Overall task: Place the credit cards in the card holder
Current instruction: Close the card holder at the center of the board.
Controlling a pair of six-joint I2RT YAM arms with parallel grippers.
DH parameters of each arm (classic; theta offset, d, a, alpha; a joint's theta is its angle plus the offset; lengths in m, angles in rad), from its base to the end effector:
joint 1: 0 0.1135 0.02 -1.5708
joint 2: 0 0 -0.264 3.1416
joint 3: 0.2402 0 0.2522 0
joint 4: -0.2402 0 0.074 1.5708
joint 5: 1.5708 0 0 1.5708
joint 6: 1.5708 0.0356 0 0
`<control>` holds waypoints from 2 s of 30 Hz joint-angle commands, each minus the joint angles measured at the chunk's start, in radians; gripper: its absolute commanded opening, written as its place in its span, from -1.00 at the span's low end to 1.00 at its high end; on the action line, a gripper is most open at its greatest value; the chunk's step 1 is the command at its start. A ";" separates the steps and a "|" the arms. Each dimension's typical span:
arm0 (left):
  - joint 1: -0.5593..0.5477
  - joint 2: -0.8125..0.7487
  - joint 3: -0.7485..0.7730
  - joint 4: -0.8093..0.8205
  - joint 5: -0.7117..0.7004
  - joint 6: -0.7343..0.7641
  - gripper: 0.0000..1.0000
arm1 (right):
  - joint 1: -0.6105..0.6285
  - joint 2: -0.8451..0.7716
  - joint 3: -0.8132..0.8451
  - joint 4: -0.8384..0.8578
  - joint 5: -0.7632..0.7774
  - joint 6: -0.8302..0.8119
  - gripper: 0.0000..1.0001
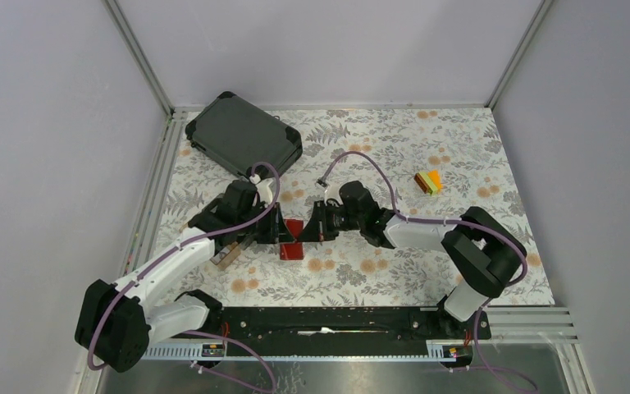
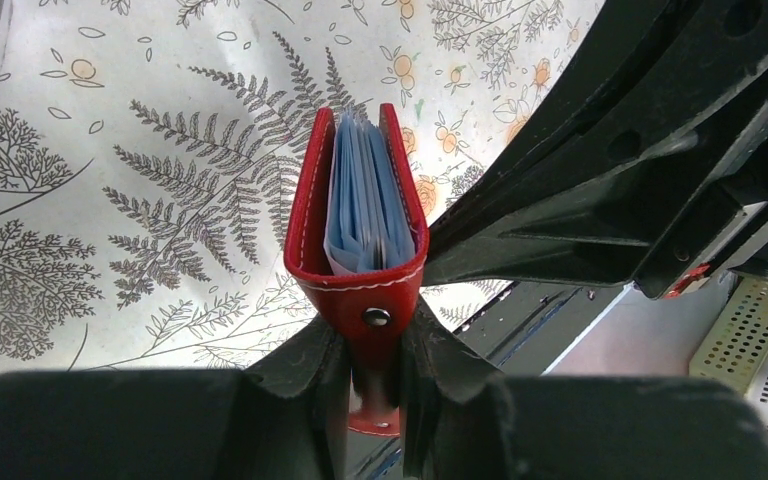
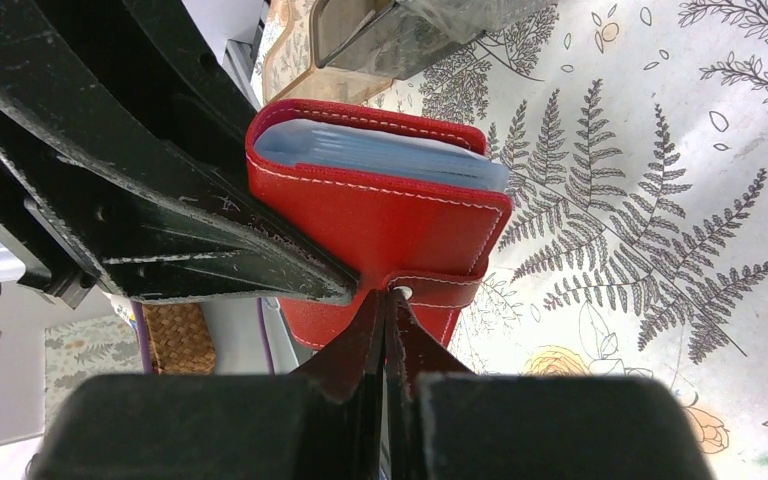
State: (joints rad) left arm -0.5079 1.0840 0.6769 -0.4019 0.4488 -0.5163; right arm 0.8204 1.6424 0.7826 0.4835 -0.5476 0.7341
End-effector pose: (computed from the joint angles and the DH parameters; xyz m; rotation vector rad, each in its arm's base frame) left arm 0.1833 -0.1197 0.2282 0.2189 2.5111 -0.9920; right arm 0.2192 0.2623 0.1920 -0.5126 2.1711 1.4838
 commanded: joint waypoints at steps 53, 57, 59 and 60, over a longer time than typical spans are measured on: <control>-0.071 0.532 0.461 0.087 -0.047 0.014 -0.77 | -0.294 -0.518 -0.076 -0.580 0.551 -0.301 0.69; -0.072 0.629 0.501 0.089 -0.081 0.065 -0.36 | -0.349 -0.520 -0.088 -0.582 0.508 -0.322 0.86; -0.072 0.656 0.513 0.089 -0.104 0.080 0.02 | -0.372 -0.527 -0.092 -0.580 0.498 -0.328 0.90; -0.072 0.662 0.521 0.090 -0.121 0.087 0.23 | -0.383 -0.529 -0.096 -0.582 0.492 -0.329 0.91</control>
State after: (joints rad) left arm -0.5816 1.7306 1.1328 -0.3450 0.3794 -0.4858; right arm 0.4747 1.1339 0.6971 -0.1009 -0.0151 0.4438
